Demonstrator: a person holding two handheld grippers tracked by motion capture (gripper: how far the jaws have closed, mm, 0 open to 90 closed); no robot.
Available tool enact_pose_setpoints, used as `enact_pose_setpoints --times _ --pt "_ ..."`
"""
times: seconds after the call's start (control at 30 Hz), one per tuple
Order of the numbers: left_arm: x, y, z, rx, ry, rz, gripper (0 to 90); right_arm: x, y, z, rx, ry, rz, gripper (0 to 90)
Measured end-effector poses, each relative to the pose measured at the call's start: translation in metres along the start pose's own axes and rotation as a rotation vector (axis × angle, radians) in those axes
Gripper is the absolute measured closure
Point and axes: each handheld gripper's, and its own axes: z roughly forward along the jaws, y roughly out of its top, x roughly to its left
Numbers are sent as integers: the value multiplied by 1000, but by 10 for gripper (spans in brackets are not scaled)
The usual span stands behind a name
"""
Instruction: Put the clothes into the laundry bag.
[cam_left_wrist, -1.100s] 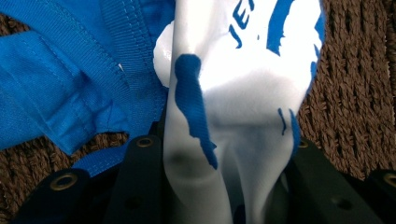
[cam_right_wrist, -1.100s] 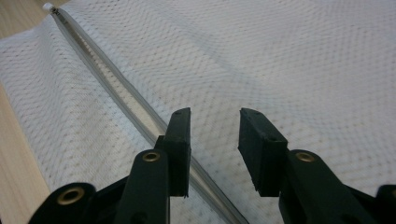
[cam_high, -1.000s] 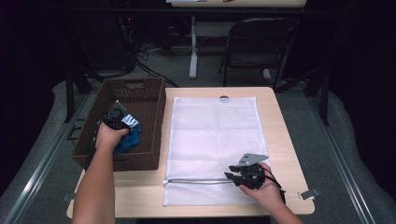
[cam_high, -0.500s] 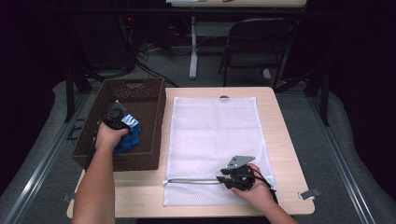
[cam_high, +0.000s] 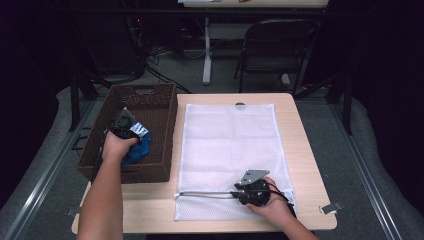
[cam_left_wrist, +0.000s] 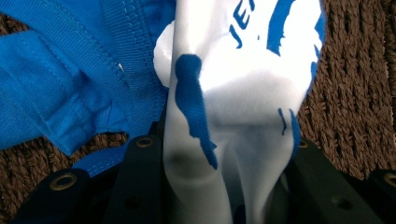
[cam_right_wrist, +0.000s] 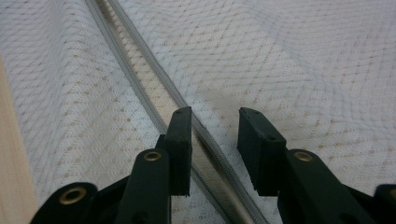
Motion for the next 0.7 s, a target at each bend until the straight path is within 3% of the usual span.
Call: enact_pose_setpoints --times 0.33,0.7 --pt "1 0 0 1 -4 -1 652 -4 2 0 10 -5 1 827" --pt "1 0 0 2 -5 -2 652 -6 8 -4 19 10 18 884"
